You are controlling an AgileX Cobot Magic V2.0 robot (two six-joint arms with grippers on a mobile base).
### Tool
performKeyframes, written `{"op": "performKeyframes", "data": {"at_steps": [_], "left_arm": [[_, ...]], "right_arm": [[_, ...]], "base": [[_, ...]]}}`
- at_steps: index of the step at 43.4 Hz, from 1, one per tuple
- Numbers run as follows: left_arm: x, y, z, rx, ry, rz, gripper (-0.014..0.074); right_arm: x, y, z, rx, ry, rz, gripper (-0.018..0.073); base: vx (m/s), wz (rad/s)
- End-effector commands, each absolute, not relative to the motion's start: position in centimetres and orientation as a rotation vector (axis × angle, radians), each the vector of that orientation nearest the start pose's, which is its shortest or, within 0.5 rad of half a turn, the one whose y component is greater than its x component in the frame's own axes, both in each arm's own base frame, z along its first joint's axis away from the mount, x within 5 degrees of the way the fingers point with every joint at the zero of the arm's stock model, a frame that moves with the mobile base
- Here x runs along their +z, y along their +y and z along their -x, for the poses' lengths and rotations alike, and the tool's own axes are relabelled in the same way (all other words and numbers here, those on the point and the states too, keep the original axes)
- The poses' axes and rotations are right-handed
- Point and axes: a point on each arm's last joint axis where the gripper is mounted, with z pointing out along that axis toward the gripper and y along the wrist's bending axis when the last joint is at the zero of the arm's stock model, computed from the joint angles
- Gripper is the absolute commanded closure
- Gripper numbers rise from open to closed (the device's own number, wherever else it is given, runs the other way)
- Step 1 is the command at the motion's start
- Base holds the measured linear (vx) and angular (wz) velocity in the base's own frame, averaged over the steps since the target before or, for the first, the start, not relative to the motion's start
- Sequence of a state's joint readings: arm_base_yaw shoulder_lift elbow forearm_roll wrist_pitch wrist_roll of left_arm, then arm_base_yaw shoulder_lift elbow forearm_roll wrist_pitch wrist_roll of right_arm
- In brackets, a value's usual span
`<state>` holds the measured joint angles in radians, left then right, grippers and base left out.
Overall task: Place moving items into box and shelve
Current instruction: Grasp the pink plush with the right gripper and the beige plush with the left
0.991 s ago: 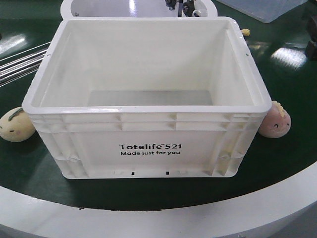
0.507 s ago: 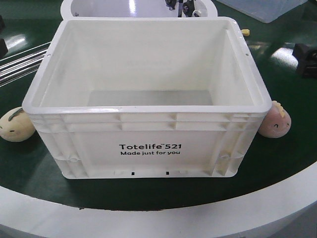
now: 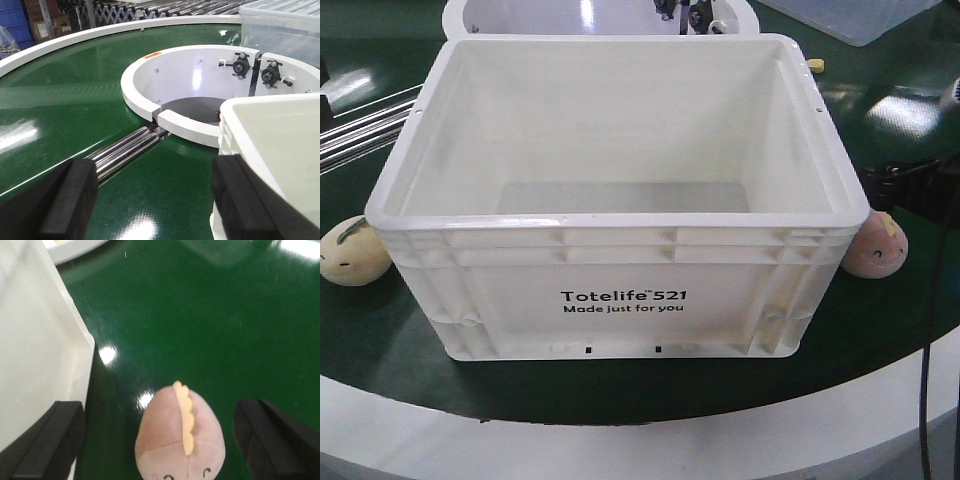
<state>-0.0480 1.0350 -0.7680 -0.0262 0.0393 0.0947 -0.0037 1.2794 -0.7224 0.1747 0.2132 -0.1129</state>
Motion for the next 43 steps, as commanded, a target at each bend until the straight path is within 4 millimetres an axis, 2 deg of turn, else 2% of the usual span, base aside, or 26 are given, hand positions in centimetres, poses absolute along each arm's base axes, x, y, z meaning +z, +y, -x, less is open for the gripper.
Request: {"op": "performKeyframes", "data": {"at_steps": [1, 5, 6, 26, 30, 34, 35, 43], "left_arm": [[36.4, -1.1, -22.7, 0.007, 1.668, -0.089, 0.0007], [36.4, -1.1, -22.7, 0.007, 1.668, -0.089, 0.0007], [36.4, -1.1, -22.7, 0.008, 1.668, -0.090, 0.0007], [36.4, -1.1, -22.7, 0.008, 1.668, -0.090, 0.0007], [36.4, -1.1, -22.7, 0.008, 1.668, -0.090, 0.0007], [36.4, -1.1, -22.7, 0.008, 1.668, -0.090, 0.0007], [36.5, -0.7, -22.7, 0.021, 1.669, -0.075, 0.0007], [36.4, 0.0, -22.8, 0.024, 1.677, -0.025, 0.0007]], "right_arm": [[26.2, 0.0, -27.2, 0.058, 2.180, -0.059, -0.0076], [25.2, 0.0, -27.8, 0.051, 2.214, -0.053, -0.0071], [23.0, -0.1, -28.9, 0.016, 2.270, -0.011, -0.0065], [18.9, -0.2, -30.3, -0.010, 2.387, 0.031, -0.0044], [18.2, -0.2, -30.5, -0.009, 2.410, 0.032, -0.0008], [17.7, -0.2, -30.5, -0.008, 2.430, 0.032, 0.0087], [17.5, -0.2, -30.5, -0.019, 2.443, 0.056, 0.0574], [17.5, -0.2, -30.5, -0.020, 2.442, 0.060, 0.0570]], "base": [[0.00, 0.00], [0.00, 0.00], [0.00, 0.00], [0.00, 0.00], [0.00, 0.00], [0.00, 0.00], [0.00, 0.00], [0.00, 0.00]]}}
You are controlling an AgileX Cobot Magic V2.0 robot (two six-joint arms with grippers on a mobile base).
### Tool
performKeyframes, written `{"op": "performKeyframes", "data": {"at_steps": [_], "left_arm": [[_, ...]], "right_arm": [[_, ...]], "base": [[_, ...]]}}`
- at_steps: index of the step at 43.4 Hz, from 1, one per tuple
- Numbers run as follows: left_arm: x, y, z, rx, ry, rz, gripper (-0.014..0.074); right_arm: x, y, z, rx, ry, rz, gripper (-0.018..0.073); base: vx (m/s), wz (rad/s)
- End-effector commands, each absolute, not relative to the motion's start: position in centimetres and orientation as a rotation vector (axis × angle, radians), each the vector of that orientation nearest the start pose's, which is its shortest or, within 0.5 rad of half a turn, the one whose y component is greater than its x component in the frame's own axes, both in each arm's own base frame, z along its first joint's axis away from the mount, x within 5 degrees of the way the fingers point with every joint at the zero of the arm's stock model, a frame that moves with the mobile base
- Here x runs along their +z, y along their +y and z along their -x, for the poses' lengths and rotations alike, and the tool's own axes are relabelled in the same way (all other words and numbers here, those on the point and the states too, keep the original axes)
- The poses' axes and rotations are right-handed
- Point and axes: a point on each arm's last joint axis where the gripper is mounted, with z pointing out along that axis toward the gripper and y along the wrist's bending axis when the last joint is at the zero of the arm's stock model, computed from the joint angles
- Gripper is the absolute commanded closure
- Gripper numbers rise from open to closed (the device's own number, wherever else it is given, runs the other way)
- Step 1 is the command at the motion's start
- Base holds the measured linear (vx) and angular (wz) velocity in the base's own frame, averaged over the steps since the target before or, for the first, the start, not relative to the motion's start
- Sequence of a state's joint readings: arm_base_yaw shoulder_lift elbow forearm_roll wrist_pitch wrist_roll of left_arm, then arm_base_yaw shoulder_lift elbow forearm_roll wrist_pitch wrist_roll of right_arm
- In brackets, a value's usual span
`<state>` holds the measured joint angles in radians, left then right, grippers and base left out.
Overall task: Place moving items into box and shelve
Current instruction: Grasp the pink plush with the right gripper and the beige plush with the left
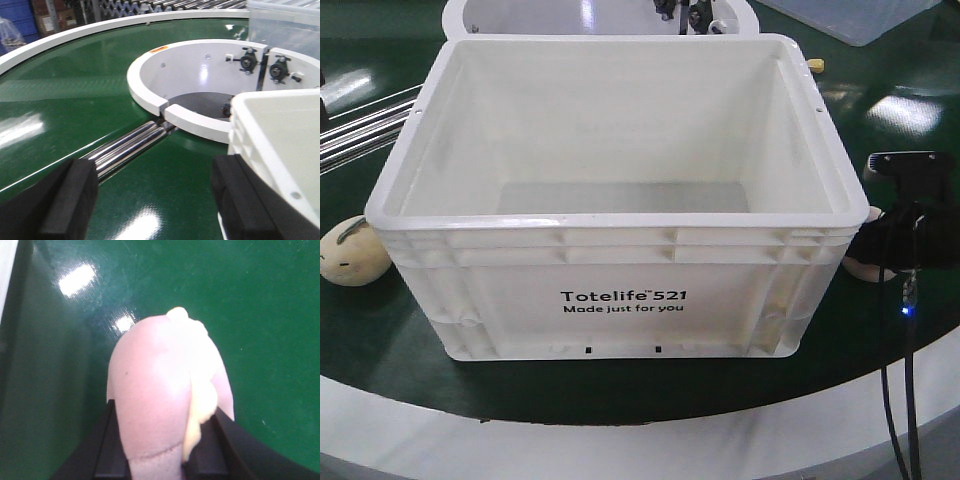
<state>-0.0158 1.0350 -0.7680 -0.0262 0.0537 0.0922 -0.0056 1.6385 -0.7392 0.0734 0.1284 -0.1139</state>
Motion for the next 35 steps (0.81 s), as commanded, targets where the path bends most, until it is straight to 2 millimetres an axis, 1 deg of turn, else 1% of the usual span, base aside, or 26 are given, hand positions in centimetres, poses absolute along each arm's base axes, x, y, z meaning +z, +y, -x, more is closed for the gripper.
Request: {"op": "performKeyframes", "data": {"at_steps": [1, 9, 20, 21, 35], "left_arm": [[36.4, 0.0, -22.8, 0.020, 1.678, -0.019, 0.0007], [36.0, 0.6, -23.0, 0.016, 1.705, 0.023, 0.0007], [32.9, 0.7, -24.9, -0.002, 1.889, 0.051, 0.0007], [29.8, 0.7, -27.0, -0.009, 2.023, 0.064, 0.0007], [26.0, 0.8, -29.1, 0.023, 2.165, 0.021, 0.0026]], "right_arm": [[17.5, -0.2, -30.5, -0.020, 2.442, 0.060, 0.0569], [17.5, -0.2, -30.5, -0.021, 2.438, 0.060, 0.0570], [17.6, -0.2, -30.5, -0.021, 2.436, 0.059, 0.0566], [17.5, -0.2, -30.5, -0.021, 2.438, 0.060, 0.0567], [17.5, -0.2, -30.5, -0.022, 2.441, 0.063, 0.0567]], "base": [[0.00, 0.00], [0.00, 0.00], [0.00, 0.00], [0.00, 0.00], [0.00, 0.00]]}}
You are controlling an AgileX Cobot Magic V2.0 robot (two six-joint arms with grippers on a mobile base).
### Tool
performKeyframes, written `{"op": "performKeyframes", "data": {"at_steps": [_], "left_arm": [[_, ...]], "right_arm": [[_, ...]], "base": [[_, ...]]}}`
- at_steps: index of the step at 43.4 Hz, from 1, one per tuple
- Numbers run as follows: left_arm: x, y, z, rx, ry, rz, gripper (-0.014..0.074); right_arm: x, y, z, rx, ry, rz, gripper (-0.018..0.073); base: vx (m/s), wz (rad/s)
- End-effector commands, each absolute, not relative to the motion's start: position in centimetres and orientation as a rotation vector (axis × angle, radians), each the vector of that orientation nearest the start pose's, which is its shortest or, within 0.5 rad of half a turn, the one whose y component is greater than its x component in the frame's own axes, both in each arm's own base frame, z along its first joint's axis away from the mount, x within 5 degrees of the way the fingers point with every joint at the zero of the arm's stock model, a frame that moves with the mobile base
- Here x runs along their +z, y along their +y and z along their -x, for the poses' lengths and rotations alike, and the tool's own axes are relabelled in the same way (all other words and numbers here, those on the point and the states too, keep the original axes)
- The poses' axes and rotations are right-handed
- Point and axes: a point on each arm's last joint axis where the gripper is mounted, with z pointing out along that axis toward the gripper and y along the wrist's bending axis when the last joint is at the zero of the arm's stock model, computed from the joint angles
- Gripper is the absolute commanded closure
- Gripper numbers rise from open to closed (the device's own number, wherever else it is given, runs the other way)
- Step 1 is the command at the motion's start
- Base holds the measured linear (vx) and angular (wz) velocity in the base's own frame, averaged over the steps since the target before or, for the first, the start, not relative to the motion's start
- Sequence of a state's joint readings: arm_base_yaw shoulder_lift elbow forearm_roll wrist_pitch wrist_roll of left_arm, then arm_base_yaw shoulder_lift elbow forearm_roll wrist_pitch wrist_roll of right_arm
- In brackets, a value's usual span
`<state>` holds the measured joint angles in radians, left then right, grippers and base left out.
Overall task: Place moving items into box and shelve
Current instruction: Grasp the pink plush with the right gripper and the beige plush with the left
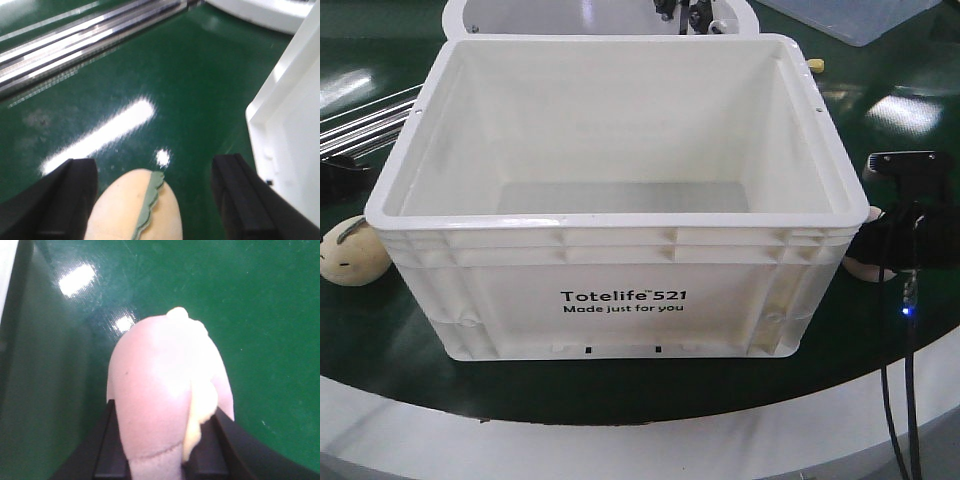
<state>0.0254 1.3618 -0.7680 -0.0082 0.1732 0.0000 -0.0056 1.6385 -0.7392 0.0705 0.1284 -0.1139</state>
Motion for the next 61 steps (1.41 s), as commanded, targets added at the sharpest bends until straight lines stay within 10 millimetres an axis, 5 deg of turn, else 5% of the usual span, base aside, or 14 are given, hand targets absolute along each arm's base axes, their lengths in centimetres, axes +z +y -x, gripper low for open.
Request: {"op": "performKeyframes", "data": {"at_steps": [1, 16, 18, 25, 33, 40, 48, 49, 61], "left_arm": [[25.7, 0.8, -29.2, 0.026, 2.175, 0.016, 0.0030], [22.5, 0.9, -30.0, 0.033, 2.327, 0.004, 0.0088], [20.1, 1.0, -30.4, 0.057, 2.426, -0.036, 0.0130], [19.0, 1.0, -30.3, 0.069, 2.491, -0.054, 0.0209], [18.8, 1.1, -30.3, 0.091, 2.510, -0.088, 0.0415], [19.0, 1.1, -30.3, 0.100, 2.492, -0.104, 0.0605], [19.8, 1.1, -30.5, 0.095, 2.432, -0.096, 0.0605], [22.6, 0.9, -30.6, 0.088, 2.261, -0.091, 0.0605], [26.2, 0.8, -30.0, 0.082, 2.064, -0.084, 0.0605]], "right_arm": [[17.5, -0.2, -30.5, -0.022, 2.441, 0.063, 0.0567], [17.5, -0.2, -30.5, -0.021, 2.443, 0.063, 0.0567], [17.5, -0.2, -30.5, -0.021, 2.442, 0.063, 0.0567], [17.5, -0.2, -30.5, -0.021, 2.442, 0.063, 0.0567], [17.5, -0.2, -30.5, -0.021, 2.442, 0.063, 0.0567], [17.5, -0.2, -30.5, -0.022, 2.441, 0.063, 0.0567], [17.6, -0.2, -30.6, -0.022, 2.434, 0.062, 0.0567], [19.1, -0.2, -30.7, -0.032, 2.341, 0.065, 0.0567], [22.4, -0.3, -30.3, -0.042, 2.183, 0.059, 0.0567]], "base": [[0.00, 0.00], [0.00, 0.00], [0.00, 0.00], [0.00, 0.00], [0.00, 0.00], [0.00, 0.00], [0.00, 0.00], [0.00, 0.00], [0.00, 0.00]]}}
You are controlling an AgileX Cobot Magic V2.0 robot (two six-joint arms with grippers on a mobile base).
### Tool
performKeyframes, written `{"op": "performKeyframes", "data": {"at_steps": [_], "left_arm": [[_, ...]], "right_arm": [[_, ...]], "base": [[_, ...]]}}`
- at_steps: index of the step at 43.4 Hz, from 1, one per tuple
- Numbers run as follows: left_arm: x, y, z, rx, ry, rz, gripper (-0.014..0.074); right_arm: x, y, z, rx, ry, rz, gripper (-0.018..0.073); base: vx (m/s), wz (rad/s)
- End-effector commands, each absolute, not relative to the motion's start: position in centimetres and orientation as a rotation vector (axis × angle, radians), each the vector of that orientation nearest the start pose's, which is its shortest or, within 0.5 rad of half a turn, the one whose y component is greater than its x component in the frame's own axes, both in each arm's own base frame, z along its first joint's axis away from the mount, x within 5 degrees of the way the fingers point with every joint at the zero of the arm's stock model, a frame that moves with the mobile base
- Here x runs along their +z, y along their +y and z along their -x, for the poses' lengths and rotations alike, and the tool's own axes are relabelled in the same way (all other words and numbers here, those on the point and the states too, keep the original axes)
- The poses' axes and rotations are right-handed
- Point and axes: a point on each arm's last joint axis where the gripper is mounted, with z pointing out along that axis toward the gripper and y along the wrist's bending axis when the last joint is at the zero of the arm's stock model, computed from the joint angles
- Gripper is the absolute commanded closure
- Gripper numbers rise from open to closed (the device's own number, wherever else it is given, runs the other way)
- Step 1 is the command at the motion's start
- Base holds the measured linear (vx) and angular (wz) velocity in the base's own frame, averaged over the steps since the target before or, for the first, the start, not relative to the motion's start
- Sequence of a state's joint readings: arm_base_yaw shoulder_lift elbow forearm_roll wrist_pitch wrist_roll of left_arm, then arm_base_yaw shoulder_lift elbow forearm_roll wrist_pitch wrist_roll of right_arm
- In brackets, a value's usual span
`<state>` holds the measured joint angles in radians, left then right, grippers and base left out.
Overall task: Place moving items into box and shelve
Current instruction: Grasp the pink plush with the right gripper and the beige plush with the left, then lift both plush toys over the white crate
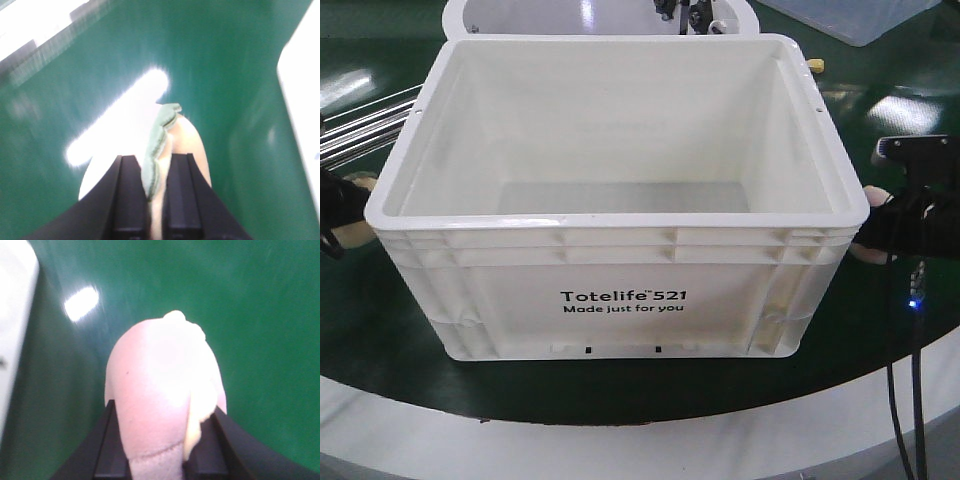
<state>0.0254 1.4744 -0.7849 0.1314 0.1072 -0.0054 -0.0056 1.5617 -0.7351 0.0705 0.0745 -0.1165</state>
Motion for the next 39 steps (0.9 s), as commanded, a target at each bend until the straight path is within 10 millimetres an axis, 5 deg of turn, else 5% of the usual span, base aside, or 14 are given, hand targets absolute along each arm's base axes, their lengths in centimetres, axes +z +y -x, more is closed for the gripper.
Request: {"op": "performKeyframes", "data": {"at_steps": [1, 18, 19, 39], "left_arm": [[26.5, 0.8, -29.9, 0.080, 2.049, -0.082, 0.0605], [31.9, 0.6, -27.9, 0.023, 1.760, -0.018, 0.0605], [34.7, 0.5, -26.1, 0.021, 1.625, -0.023, 0.0605], [37.0, -1.8, -24.1, -0.088, 1.526, -0.057, 0.0603]], "right_arm": [[22.7, -0.3, -30.2, -0.043, 2.168, 0.060, 0.0567], [29.0, -0.3, -28.1, -0.097, 1.881, 0.103, 0.0567], [32.5, -0.3, -25.9, -0.126, 1.726, 0.116, 0.0567], [35.9, 0.0, -22.9, -0.113, 1.589, 0.108, 0.0567]], "base": [[0.00, 0.00], [0.00, 0.00], [0.00, 0.00], [0.00, 0.00]]}}
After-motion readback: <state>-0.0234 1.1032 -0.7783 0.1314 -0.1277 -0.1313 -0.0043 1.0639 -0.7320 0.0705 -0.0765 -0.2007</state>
